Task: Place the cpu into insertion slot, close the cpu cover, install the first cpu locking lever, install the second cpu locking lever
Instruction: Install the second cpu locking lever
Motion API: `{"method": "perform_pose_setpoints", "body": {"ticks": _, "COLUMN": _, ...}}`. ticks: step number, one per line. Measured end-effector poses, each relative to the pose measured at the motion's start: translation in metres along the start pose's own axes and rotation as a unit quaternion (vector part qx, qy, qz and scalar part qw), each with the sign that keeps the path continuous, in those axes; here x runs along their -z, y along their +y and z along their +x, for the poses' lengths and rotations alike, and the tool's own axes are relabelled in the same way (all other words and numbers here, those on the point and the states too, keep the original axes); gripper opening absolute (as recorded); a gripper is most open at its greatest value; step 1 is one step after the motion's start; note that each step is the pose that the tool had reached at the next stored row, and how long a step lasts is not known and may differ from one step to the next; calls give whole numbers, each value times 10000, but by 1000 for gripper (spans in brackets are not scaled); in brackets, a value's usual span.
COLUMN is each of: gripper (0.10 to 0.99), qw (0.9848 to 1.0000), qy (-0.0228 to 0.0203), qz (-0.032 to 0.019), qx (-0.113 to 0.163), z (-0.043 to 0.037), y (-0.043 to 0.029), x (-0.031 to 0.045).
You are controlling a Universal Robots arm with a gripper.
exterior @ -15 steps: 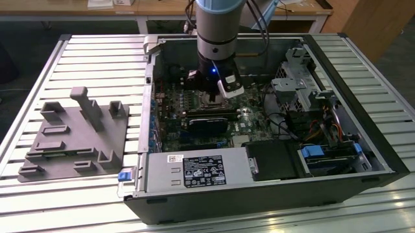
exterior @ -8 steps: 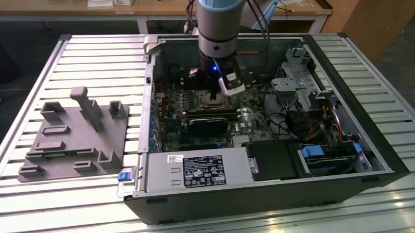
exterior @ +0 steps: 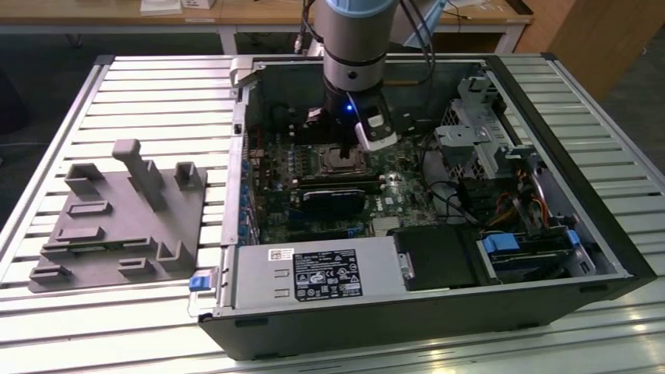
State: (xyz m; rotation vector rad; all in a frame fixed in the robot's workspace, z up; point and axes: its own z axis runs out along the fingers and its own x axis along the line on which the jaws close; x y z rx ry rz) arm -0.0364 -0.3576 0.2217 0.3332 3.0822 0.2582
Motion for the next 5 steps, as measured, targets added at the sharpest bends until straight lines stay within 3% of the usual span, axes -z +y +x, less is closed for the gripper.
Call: {"method": "perform_pose_setpoints", "body": {"ticks": 5, "gripper": 106, "qw": 10000, "qy": 1, "qz": 0, "qx": 0, "z": -4, "y": 2, "x": -1}}
